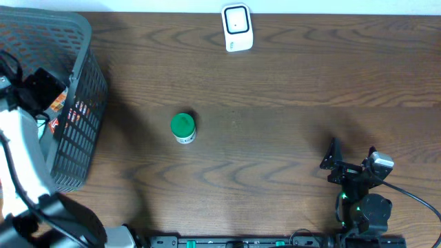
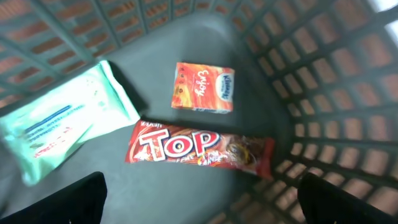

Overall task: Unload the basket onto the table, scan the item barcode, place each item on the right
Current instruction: 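Reach into the basket and grasp the orange tissue pack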

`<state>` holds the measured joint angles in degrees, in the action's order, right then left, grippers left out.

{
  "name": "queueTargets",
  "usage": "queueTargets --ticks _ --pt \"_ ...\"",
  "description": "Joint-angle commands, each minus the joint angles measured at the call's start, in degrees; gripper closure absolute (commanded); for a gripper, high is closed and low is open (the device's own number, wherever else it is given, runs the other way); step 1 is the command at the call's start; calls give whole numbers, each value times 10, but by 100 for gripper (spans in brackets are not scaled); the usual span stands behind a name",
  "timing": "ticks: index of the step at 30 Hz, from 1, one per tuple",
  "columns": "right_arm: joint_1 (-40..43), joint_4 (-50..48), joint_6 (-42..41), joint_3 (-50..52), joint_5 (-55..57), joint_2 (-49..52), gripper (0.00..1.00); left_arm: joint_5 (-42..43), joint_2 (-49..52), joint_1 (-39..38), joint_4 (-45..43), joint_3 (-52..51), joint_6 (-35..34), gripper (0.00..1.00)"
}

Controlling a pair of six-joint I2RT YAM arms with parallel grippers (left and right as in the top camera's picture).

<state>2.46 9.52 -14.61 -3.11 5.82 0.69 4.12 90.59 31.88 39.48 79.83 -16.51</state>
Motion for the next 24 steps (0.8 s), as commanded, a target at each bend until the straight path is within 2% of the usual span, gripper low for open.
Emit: queueTargets --ticks 1,11,24 --pt "5 -1 1 3 3 -3 1 -1 63 2 -14 6 0 2" --pt "5 -1 1 3 3 -3 1 -1 170 2 -59 6 4 2" --pt "5 -1 1 3 3 -3 1 -3 191 2 -145 6 4 2"
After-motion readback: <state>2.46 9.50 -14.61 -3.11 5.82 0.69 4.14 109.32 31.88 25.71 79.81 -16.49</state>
